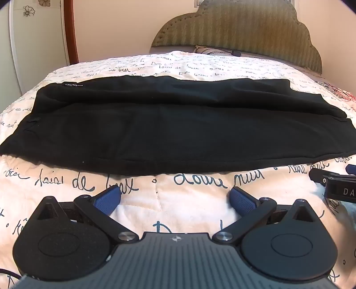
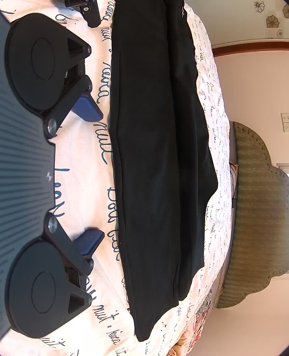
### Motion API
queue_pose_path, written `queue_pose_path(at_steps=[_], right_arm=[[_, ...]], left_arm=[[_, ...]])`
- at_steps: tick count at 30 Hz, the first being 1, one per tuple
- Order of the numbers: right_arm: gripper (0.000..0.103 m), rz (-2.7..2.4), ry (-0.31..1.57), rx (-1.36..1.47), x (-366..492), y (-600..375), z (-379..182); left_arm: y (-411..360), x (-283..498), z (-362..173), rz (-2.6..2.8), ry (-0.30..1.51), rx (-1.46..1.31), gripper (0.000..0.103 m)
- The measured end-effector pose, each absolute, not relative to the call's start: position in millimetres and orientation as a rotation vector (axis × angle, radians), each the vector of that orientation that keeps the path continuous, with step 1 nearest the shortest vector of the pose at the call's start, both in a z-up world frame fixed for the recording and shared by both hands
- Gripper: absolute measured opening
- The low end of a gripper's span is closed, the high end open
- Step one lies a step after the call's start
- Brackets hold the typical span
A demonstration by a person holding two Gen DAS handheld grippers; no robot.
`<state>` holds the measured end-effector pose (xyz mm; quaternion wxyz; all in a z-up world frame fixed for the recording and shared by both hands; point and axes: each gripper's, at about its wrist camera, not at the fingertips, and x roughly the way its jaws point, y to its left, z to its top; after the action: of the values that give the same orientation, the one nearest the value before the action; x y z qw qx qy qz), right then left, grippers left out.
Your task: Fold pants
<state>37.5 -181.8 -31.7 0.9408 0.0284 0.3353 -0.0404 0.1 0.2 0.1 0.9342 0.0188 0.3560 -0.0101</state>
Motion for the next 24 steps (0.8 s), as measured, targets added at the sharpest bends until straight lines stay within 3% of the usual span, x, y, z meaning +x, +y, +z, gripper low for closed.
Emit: queue_pose_path(at_steps=[24], right_arm=[[0.103, -0.084, 0.68, 0.053, 36.9, -182.0, -31.7]], left_arm=[[1.5, 1.1, 0.4, -0.024, 0.722, 0.032, 0.103]])
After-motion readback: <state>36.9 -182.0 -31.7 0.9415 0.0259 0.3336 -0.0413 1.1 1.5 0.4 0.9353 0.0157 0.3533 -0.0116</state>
